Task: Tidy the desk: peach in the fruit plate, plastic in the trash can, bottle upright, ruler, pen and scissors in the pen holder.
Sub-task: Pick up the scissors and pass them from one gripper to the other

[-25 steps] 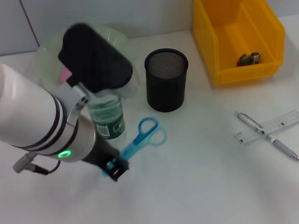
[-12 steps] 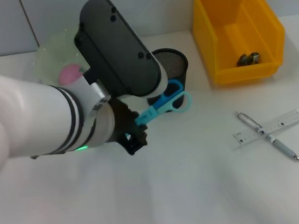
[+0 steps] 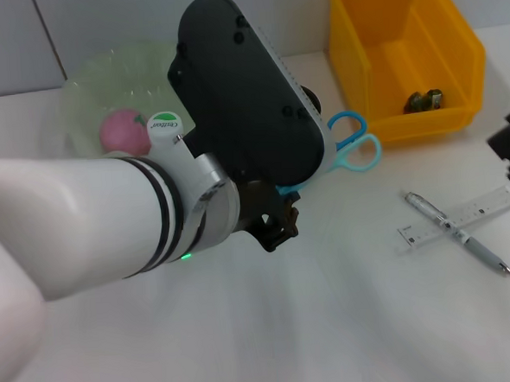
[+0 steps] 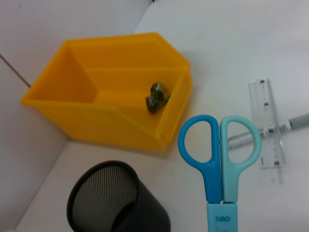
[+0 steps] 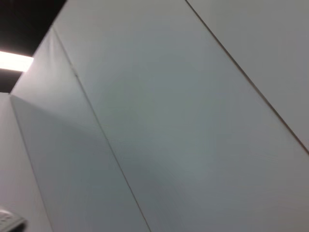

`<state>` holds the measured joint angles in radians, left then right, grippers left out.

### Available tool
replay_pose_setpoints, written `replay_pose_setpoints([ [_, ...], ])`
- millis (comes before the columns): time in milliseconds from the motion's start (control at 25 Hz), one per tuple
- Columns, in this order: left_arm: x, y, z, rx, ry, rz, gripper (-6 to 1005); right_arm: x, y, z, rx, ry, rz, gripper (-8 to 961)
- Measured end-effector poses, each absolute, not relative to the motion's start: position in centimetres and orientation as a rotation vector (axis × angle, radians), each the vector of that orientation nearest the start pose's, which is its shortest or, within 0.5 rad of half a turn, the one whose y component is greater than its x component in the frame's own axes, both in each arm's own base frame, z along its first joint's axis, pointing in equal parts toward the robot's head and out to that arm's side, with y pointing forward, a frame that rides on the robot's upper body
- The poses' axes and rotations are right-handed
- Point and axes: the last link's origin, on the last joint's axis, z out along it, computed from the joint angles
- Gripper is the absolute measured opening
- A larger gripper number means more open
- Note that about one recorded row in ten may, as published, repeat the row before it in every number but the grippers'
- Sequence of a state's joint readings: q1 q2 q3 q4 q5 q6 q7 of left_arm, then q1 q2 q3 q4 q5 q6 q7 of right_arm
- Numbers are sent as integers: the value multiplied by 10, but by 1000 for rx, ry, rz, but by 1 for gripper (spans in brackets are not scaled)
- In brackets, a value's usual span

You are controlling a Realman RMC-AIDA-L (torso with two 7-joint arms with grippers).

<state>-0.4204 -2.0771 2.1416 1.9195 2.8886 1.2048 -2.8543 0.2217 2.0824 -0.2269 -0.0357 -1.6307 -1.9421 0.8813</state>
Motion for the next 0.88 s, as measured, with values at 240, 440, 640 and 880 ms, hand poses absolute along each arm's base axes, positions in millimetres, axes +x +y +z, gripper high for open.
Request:
replay_pose_setpoints([
  [240, -57, 271, -61, -2556, -70, 165, 232, 298, 225, -6, -1800, 771, 1561, 735],
  [440, -58, 271, -63, -2555, -35, 139, 234, 292, 232, -18, -1821, 823, 1555, 731],
  [640, -60, 272, -66, -2556, -27, 144, 236, 286, 235, -27, -1832, 868, 1569, 728],
  [880, -63, 274, -69, -2559, -25, 151, 239, 280, 240, -37, -1838, 917, 1571, 723],
])
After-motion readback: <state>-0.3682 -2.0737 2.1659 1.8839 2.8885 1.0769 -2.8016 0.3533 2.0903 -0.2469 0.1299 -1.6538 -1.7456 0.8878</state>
